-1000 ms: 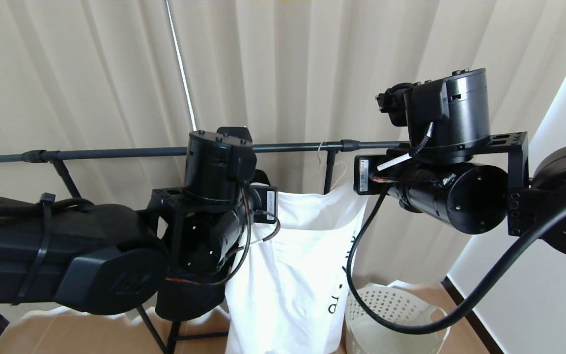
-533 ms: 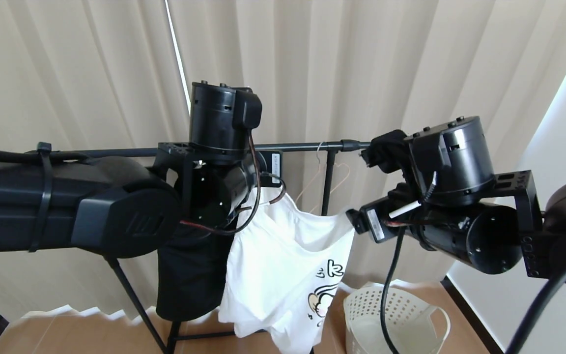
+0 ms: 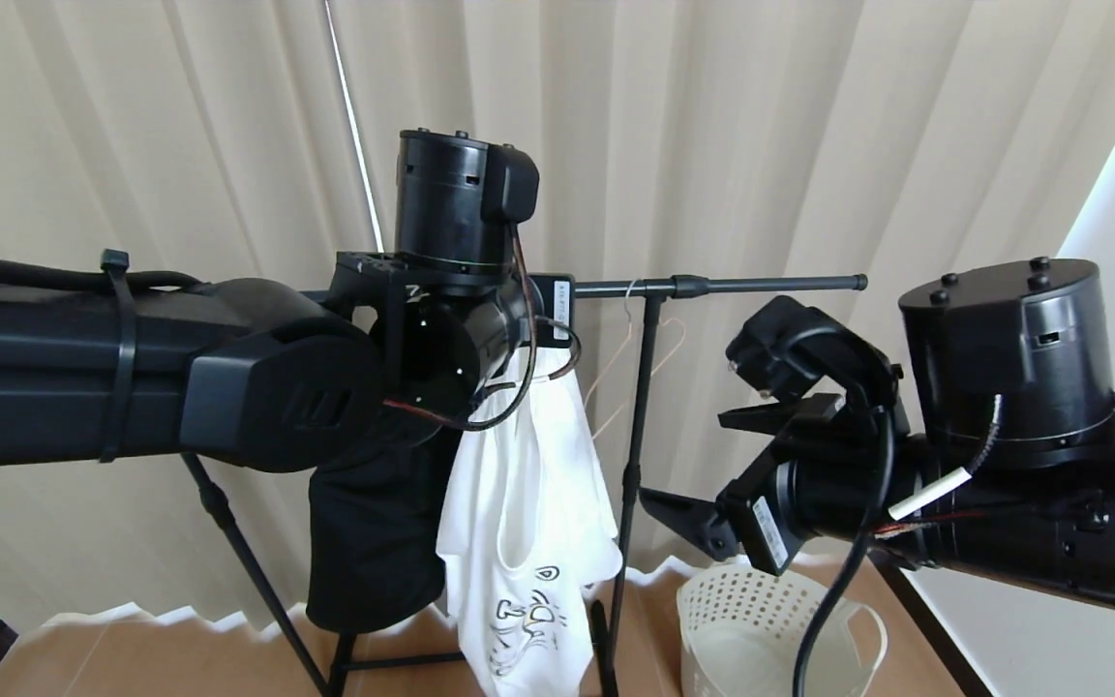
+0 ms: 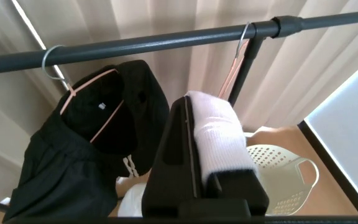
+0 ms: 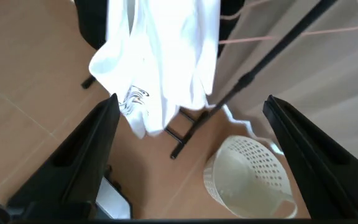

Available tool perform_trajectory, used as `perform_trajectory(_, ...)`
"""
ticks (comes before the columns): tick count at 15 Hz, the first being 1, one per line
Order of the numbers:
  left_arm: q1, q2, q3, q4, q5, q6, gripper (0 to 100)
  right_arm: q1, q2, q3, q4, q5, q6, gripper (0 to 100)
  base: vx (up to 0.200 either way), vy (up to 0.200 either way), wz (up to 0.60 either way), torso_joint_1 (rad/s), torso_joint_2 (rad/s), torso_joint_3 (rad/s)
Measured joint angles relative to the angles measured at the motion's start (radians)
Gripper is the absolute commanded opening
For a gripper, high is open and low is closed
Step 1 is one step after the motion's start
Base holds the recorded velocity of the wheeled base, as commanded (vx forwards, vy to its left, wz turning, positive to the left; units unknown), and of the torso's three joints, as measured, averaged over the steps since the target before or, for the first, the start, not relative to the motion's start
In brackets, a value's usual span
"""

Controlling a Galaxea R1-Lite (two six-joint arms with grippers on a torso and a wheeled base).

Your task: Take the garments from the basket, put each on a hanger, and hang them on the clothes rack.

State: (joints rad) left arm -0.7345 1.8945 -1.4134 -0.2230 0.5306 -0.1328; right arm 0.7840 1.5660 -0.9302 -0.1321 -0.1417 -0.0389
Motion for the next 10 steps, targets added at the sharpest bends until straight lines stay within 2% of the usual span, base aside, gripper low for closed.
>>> perform_trajectory(4, -0.024, 0.0, 0.009, 0.016, 0.0, 0.0, 0, 0.036, 0.059, -0.003, -0.217, -0.034, 0.189, 100, 0.0, 0.0, 0.0, 0.0, 0.0, 0.0)
perform_trajectory(6, -0.027, 0.0, 0.011, 0.017, 0.0, 0.005, 0, 0.058, 0.105, -0.004, -0.298, -0.106, 0.203, 100, 0.0, 0.0, 0.0, 0.0, 0.0, 0.0)
perform_trajectory(7, -0.028, 0.0, 0.011, 0.017, 0.0, 0.006, 0, 0.071, 0.139, -0.003, -0.377, -0.149, 0.205, 100, 0.0, 0.0, 0.0, 0.0, 0.0, 0.0)
perform_trajectory(10, -0.028, 0.0, 0.011, 0.017, 0.0, 0.011, 0, 0.087, 0.206, 0.009, -0.494, -0.187, 0.206, 100, 0.0, 0.0, 0.0, 0.0, 0.0, 0.0)
